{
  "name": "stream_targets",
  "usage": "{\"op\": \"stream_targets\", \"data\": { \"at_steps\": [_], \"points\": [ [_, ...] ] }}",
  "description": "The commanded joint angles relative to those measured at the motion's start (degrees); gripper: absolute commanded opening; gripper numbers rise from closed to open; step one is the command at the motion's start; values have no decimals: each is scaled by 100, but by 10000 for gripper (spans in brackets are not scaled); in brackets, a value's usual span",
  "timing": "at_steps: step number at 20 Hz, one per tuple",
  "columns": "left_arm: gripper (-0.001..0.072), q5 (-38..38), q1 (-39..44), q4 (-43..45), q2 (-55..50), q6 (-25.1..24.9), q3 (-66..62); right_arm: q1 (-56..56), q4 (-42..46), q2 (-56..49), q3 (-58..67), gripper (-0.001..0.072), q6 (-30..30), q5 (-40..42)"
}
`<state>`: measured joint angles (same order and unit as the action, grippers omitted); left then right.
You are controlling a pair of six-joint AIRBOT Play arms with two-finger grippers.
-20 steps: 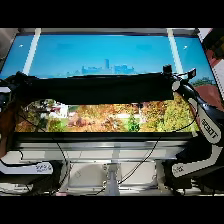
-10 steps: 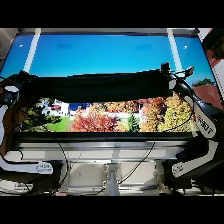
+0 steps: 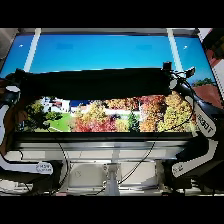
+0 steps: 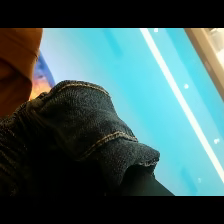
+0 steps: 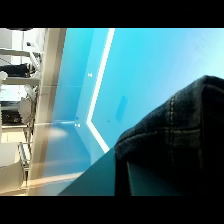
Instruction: Fold the clothes and pants, and hang the long-sleeved shirts on hangers.
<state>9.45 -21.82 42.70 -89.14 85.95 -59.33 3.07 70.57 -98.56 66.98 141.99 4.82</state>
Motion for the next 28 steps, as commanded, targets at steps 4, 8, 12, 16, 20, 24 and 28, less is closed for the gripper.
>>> {"op": "stream_targets", "data": {
  "at_steps": [4, 8, 12, 16, 20, 24, 28],
  "points": [
    [61, 195, 7, 13, -4, 109, -7, 9, -20, -4, 39, 21, 0, 343],
    [710, 109, 7, 74, -2, 107, -7, -2, 111, -2, 39, 628, -17, 337],
    [692, -101, 7, 739, 4, 105, -7, -2, 192, 44, 39, 697, -22, 190],
    [692, -79, 0, 876, 28, 105, -85, -2, 365, 181, 39, 696, -66, 33],
    [704, -90, 24, 1143, 28, 107, -258, -2, 466, 293, 39, 696, -66, -22],
    [703, -94, 39, 1287, 221, 105, -297, -2, 472, 431, 39, 696, -734, -638],
    [696, -1215, -136, 1475, 994, 81, -297, 92, 470, 809, 39, 695, -2387, -1392]
  ]
}}
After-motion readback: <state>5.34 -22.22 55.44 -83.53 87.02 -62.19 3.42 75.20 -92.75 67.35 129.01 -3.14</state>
